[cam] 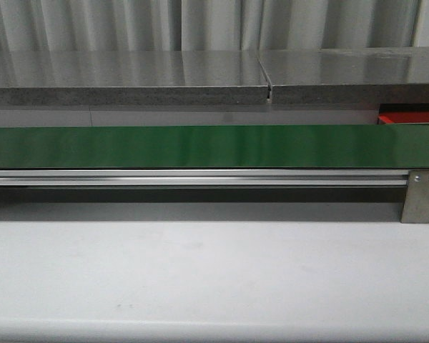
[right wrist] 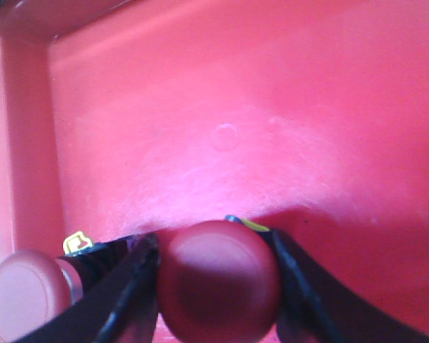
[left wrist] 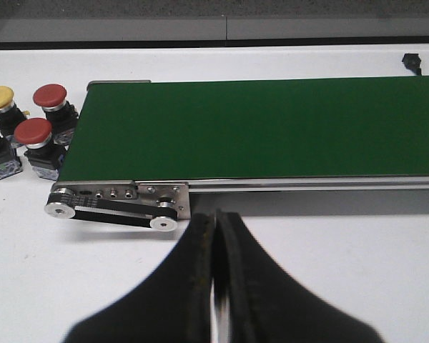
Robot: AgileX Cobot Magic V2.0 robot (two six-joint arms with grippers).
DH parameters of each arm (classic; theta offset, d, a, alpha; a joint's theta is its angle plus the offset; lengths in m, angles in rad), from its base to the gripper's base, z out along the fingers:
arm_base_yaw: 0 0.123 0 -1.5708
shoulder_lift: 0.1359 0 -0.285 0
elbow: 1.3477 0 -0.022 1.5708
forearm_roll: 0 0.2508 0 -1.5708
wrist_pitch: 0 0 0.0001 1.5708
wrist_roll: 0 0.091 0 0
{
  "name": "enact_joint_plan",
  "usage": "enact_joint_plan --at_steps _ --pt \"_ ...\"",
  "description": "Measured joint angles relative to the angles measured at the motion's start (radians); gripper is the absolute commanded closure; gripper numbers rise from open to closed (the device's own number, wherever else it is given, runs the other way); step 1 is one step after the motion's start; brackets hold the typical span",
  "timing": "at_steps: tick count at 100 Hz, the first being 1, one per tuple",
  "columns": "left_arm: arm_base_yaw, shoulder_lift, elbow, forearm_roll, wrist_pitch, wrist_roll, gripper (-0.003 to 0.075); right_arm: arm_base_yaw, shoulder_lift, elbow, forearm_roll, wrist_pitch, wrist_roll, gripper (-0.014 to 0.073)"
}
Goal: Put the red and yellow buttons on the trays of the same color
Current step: 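Lower the red button into the red tray and open the right gripper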
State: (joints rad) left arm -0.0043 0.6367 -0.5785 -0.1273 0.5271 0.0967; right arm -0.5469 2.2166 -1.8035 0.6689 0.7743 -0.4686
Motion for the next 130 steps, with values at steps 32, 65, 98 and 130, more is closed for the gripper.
enact_joint_plan --at_steps 32,65,98,130 --pt "0.0 0.0 0.0 0.0 0.0 0.0 0.0741 0.0 0.002 -0.054 -0.004 0.057 -0.014 -0.0022" --pt "0.0 0.0 0.0 0.0 0.0 0.0 0.0741 0.0 -0.075 -0.129 -0.005 0.124 -0.016 -0.0022" --pt "0.0 0.0 0.0 0.0 0.0 0.0 0.0741 0.069 -0.268 -0.1 -0.08 0.172 -0.016 -0.0022" --pt "0.0 0.0 0.0 0.0 0.0 0.0 0.0741 0.304 -0.596 0.15 -0.243 0.07 -0.016 -0.0022"
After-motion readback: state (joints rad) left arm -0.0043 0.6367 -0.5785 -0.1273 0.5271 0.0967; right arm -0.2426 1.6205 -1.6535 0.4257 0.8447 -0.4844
